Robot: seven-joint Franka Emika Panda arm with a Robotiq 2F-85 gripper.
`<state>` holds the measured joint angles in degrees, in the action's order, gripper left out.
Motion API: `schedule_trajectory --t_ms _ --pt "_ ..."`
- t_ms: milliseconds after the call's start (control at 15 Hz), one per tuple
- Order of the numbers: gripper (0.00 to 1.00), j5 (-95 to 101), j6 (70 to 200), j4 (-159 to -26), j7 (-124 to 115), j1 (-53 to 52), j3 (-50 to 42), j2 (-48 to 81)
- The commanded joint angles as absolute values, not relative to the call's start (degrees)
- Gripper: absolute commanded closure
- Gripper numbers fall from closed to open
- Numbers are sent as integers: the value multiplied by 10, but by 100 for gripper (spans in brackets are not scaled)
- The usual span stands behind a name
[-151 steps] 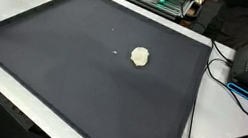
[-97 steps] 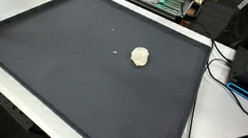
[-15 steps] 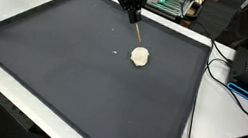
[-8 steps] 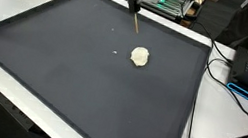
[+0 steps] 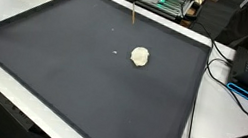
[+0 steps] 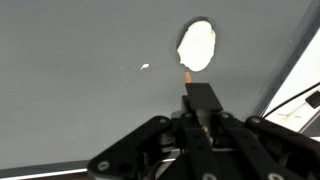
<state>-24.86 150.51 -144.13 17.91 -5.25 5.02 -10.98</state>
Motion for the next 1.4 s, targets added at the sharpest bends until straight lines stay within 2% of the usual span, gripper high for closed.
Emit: schedule_trajectory --t_ms 0,67,133,533,600,867,1333 --pt "97 -180 1484 -1462 154 -60 44 -150" --pt "97 -158 1481 -1464 151 -60 45 -158" --pt "87 -186 1497 -1444 161 -69 35 -128" --pt "87 -166 1490 -1448 159 -70 35 -141" --pt "97 -155 1498 -1453 146 -66 41 -141" --pt "97 -3 1573 -1480 -16 -31 100 -140" --pt "97 268 1543 -1465 -321 60 226 -124"
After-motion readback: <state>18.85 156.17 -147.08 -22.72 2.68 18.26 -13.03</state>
